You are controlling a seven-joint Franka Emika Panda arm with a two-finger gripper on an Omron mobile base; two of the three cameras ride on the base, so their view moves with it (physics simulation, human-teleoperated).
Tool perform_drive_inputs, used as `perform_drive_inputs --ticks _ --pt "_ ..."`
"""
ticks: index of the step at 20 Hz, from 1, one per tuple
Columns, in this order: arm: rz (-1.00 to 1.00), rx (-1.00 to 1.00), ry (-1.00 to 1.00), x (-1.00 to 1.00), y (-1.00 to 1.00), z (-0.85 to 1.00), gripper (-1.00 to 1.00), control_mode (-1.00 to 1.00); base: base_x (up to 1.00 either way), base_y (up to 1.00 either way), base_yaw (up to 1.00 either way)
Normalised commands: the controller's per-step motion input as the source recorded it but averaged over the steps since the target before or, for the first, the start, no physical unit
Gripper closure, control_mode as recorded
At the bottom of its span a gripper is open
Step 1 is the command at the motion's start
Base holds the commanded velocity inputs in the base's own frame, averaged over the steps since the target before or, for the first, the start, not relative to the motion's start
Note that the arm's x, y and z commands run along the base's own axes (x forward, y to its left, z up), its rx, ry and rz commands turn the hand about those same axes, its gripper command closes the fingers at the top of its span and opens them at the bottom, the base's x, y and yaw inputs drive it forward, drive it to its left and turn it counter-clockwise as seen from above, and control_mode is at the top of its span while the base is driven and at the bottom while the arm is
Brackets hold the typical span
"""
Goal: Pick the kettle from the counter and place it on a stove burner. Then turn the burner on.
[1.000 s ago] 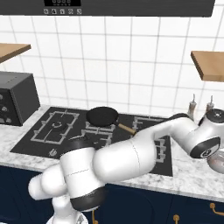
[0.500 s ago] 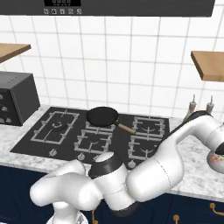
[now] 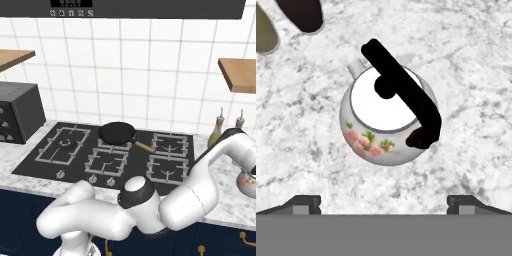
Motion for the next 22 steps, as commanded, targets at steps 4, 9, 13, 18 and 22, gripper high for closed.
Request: perform_drive_inputs --ticks 4,9,13,18,22 --pt "0.0 0.0 -0.02 0.4 -0.56 -0.19 -1.0 -1.0 0.0 0.0 0.0" --pt "0.0 0.0 -0.01 0.21 -0.39 -0.1 -1.0 -1.0 0.0 0.0 0.0" --pt "0.0 0.0 -0.1 0.16 -0.02 -0.09 1.0 -1.0 0.0 0.0 0.0" --pt "0.01 0.0 -0.14 0.02 0.19 -0.01 1.0 -1.0 0.0 0.0 0.0" --pt "0.0 0.0 -0.32 -0.2 0.72 0.0 1.0 -1.0 0.0 0.0 0.0"
